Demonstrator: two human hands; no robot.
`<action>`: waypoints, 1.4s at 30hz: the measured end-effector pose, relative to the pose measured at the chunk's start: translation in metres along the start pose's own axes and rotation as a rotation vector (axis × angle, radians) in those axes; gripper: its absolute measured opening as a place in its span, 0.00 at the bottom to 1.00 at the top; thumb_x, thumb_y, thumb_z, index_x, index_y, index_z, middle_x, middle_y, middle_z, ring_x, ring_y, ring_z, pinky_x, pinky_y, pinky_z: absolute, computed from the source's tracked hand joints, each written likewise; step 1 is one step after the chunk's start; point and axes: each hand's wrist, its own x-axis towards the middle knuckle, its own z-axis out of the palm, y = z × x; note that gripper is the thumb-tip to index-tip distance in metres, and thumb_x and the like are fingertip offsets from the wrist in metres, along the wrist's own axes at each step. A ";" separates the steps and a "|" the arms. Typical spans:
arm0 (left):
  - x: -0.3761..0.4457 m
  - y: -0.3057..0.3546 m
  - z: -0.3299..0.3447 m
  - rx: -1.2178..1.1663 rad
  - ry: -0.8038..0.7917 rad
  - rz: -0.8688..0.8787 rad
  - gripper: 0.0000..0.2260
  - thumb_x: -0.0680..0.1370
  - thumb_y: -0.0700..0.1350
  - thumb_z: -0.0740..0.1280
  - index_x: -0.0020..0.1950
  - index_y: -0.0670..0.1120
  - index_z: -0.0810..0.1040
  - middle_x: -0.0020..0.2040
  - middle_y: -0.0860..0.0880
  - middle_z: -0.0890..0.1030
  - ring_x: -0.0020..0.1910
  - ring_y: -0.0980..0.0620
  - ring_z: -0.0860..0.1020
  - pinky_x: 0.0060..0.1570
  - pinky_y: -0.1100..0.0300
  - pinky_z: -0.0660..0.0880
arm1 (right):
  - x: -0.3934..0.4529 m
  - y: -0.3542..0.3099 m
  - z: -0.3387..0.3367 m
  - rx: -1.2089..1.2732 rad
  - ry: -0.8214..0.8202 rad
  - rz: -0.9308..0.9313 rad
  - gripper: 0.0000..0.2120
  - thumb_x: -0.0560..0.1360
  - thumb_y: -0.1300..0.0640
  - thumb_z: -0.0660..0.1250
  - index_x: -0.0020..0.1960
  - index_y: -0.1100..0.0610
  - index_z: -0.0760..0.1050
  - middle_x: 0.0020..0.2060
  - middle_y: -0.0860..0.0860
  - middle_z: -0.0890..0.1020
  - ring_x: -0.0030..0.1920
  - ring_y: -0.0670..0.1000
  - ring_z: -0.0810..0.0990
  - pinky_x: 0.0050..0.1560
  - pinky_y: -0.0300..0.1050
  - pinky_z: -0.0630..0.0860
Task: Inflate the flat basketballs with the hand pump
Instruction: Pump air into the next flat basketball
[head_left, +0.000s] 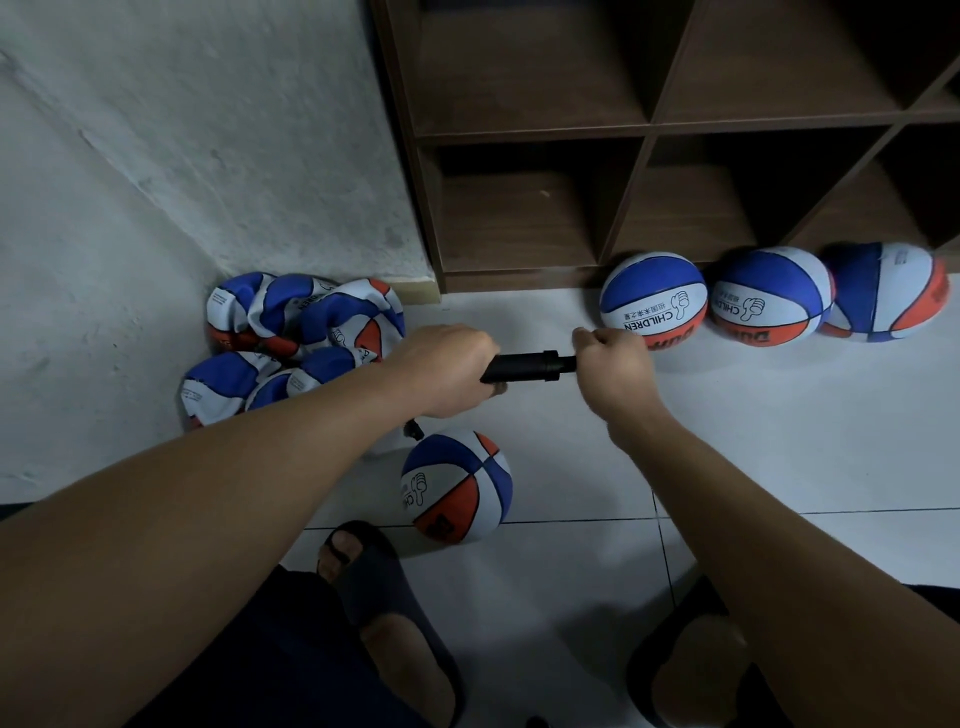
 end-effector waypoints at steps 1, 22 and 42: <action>0.000 -0.006 -0.002 -0.011 -0.004 -0.018 0.13 0.82 0.57 0.70 0.41 0.54 0.75 0.35 0.52 0.79 0.33 0.52 0.79 0.30 0.58 0.68 | 0.006 0.002 -0.008 0.008 0.048 0.000 0.15 0.83 0.50 0.63 0.44 0.59 0.78 0.35 0.54 0.77 0.38 0.57 0.76 0.40 0.54 0.74; 0.001 0.009 0.001 0.067 0.072 -0.015 0.12 0.83 0.58 0.69 0.46 0.51 0.77 0.35 0.51 0.77 0.31 0.51 0.77 0.29 0.58 0.65 | -0.006 -0.007 0.015 0.035 -0.011 -0.037 0.16 0.88 0.50 0.57 0.45 0.56 0.72 0.34 0.52 0.72 0.33 0.51 0.71 0.34 0.47 0.67; 0.002 -0.007 0.003 0.030 0.086 -0.055 0.16 0.84 0.57 0.69 0.39 0.56 0.70 0.36 0.51 0.77 0.32 0.51 0.77 0.27 0.58 0.64 | 0.009 -0.006 -0.004 0.017 0.168 -0.053 0.15 0.86 0.53 0.59 0.48 0.61 0.77 0.40 0.55 0.79 0.40 0.56 0.76 0.47 0.52 0.76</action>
